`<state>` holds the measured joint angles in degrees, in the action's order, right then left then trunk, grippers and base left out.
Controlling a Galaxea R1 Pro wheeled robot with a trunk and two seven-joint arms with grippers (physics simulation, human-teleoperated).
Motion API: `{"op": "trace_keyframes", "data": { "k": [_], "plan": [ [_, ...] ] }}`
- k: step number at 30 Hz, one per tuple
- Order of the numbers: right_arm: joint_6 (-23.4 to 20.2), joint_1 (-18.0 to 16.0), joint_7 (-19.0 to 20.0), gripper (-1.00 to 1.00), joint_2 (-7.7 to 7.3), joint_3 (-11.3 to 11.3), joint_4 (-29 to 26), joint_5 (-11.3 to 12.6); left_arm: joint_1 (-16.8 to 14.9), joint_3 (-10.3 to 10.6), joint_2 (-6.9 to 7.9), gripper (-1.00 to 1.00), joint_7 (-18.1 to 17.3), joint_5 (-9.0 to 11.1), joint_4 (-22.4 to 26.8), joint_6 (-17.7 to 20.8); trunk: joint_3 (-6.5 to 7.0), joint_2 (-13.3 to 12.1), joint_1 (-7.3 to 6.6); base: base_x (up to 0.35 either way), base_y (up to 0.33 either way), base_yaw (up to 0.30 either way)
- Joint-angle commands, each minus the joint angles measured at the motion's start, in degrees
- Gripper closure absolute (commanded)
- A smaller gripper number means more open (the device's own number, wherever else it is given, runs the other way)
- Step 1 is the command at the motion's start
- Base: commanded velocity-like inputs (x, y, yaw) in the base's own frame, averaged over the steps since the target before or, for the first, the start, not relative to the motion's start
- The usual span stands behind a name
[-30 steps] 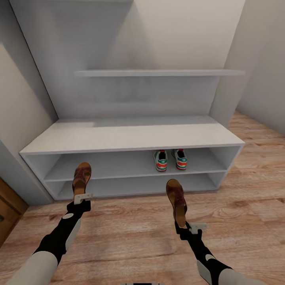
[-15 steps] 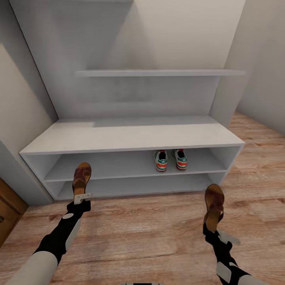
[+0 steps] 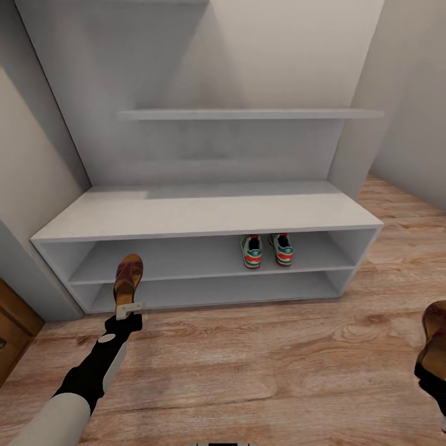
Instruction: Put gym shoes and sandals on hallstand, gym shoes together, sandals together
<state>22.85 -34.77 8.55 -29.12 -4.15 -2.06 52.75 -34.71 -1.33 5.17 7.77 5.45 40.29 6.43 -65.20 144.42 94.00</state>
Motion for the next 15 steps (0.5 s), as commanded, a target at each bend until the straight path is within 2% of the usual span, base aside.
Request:
{"op": "trace_keyframes", "data": {
  "k": [1,2,3,5,6,7,9,12,15],
  "plan": [
    [-0.88,-0.03,0.44,1.0,-1.77,-0.72,0.08,0.97,-0.01,0.1,0.01,1.0,0.21,0.36,0.08,0.4,-0.05,0.02,-0.01,0.0,0.0,0.0],
    [-1.65,-0.03,0.43,1.0,-2.81,-0.61,0.07,1.27,-0.01,0.1,0.01,1.0,0.21,0.36,0.07,0.4,-0.05,0.02,-0.01,0.0,0.0,0.0],
    [-4.16,-0.03,0.42,1.0,-5.62,-0.39,0.06,2.12,-0.01,0.1,0.01,1.0,0.22,0.35,0.07,0.41,-0.05,0.02,-0.01,0.0,0.0,0.0],
    [-11.08,-0.03,0.45,1.0,-9.97,-0.2,-0.01,4.02,-0.01,0.1,0.01,1.0,0.23,0.39,0.09,0.61,-0.05,0.02,-0.01,0.0,0.0,0.0],
    [-13.34,-0.03,0.46,1.0,-11.18,-0.18,-0.02,4.63,-0.01,0.1,0.01,1.0,0.23,0.4,0.1,0.69,-0.05,0.02,-0.01,0.0,0.0,0.0],
    [-20.12,-0.03,0.48,1.0,-14.84,-0.13,-0.08,6.74,-0.01,0.1,0.0,1.0,0.23,0.38,0.1,0.98,-0.05,0.02,-0.01,0.0,0.0,0.0],
    [-27.18,-0.03,0.49,1.0,-18.99,-0.1,-0.11,9.94,-0.01,0.1,0.0,1.0,0.23,0.41,0.12,1.2,-0.05,0.02,-0.01,0.0,0.0,0.0],
    [-31.41,-0.03,0.5,1.0,-22.25,-0.08,-0.08,13.58,-0.01,0.09,-0.01,1.0,0.23,0.39,0.13,1.34,-0.05,0.02,-0.01,0.0,0.0,0.0],
    [-32.8,-0.03,0.5,1.0,-26.92,-0.13,-0.06,14.83,-0.01,0.07,-0.01,1.0,0.23,0.36,0.14,1.38,-0.05,0.02,-0.01,0.0,0.0,0.0]
  ]
}}
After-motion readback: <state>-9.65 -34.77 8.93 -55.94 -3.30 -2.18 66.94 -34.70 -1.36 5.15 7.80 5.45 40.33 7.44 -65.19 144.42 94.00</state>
